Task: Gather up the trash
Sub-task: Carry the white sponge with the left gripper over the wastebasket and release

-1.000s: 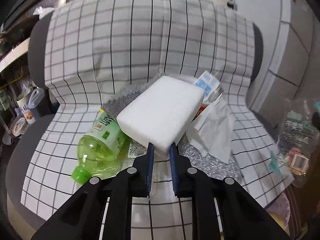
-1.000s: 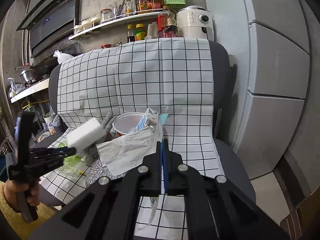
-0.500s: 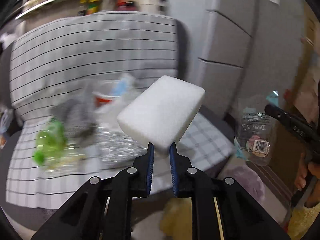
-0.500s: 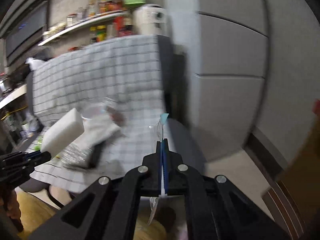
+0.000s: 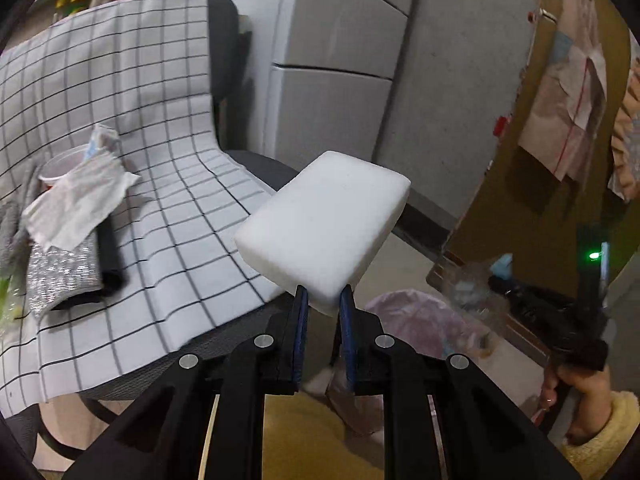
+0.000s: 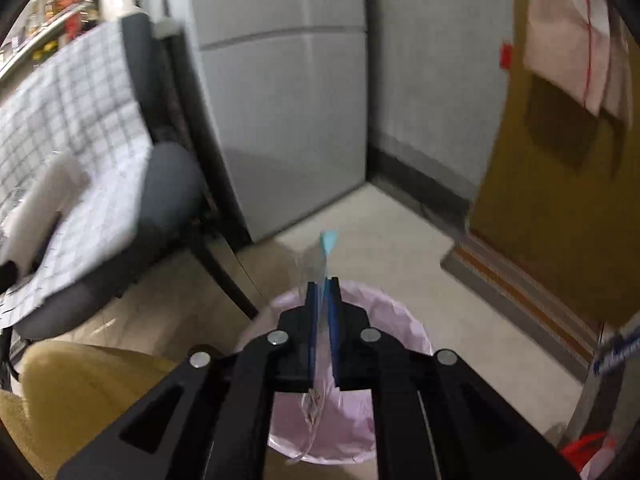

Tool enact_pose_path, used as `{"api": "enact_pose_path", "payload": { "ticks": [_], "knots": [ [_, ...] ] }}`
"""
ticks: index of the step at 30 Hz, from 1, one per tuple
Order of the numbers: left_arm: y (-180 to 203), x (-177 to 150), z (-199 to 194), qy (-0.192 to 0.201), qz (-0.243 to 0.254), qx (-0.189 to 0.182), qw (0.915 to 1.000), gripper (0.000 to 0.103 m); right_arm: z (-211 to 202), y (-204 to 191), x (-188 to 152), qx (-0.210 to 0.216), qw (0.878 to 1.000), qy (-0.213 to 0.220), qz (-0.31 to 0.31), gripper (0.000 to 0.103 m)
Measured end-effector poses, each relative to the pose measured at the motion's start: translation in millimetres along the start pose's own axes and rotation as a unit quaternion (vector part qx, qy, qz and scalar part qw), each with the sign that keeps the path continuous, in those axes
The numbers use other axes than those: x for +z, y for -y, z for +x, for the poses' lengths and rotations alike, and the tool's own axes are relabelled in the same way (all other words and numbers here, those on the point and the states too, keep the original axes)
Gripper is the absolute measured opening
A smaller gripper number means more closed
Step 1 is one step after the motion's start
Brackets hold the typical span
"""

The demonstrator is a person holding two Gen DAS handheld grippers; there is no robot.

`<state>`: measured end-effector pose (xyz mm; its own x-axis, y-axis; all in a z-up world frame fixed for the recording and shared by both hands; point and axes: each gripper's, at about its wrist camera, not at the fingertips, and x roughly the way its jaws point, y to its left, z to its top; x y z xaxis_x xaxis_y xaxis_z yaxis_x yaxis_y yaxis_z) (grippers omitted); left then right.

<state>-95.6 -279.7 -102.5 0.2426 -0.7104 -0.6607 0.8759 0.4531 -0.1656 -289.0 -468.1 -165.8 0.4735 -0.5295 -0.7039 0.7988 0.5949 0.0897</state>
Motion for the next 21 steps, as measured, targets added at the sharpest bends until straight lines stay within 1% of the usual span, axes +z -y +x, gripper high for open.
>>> {"api": "enact_pose_path", "payload": {
  "ticks": [2,3,6,9,10,12,16,18,21],
  "knots": [
    [5.1,-2.9,3.7,-0.008,0.002,-0.004,1.0000,0.017,9.8,10.8,-6.0,-0.003,1.000,-0.016,0.017,0.030],
    [9.1,-4.0,2.3,-0.010,0.002,-0.006,0.9999,0.017,11.2,16.7,-8.9,-0.005,1.000,-0.016,0.025,0.032],
    [16.4,-5.3,6.9,-0.016,0.006,-0.011,0.9998,0.017,3.1,24.6,-11.8,-0.006,0.999,-0.006,0.038,0.032],
    [23.5,-5.9,11.9,-0.018,0.016,-0.021,0.9995,0.017,-22.7,25.7,-4.7,-0.020,0.999,0.032,0.032,0.033],
    [29.4,-5.8,13.0,-0.018,0.025,-0.029,0.9991,0.017,-35.7,26.2,-0.5,-0.024,0.998,0.052,0.031,0.033],
    [44.8,-5.8,16.8,-0.021,0.046,-0.051,0.9974,0.017,-49.4,30.2,11.8,-0.029,0.995,0.082,0.037,0.035],
    [73.6,-4.5,29.5,-0.029,0.077,-0.084,0.9931,0.018,-85.6,45.6,21.4,-0.023,0.990,0.129,0.061,0.036],
    [84.7,-3.7,36.5,-0.035,0.086,-0.100,0.9907,0.019,-97.4,54.0,23.5,-0.025,0.987,0.144,0.065,0.039],
    [103.2,-4.4,53.3,-0.047,0.103,-0.121,0.9863,0.025,-106.8,65.5,28.0,-0.032,0.985,0.158,0.068,0.041]
  ]
}}
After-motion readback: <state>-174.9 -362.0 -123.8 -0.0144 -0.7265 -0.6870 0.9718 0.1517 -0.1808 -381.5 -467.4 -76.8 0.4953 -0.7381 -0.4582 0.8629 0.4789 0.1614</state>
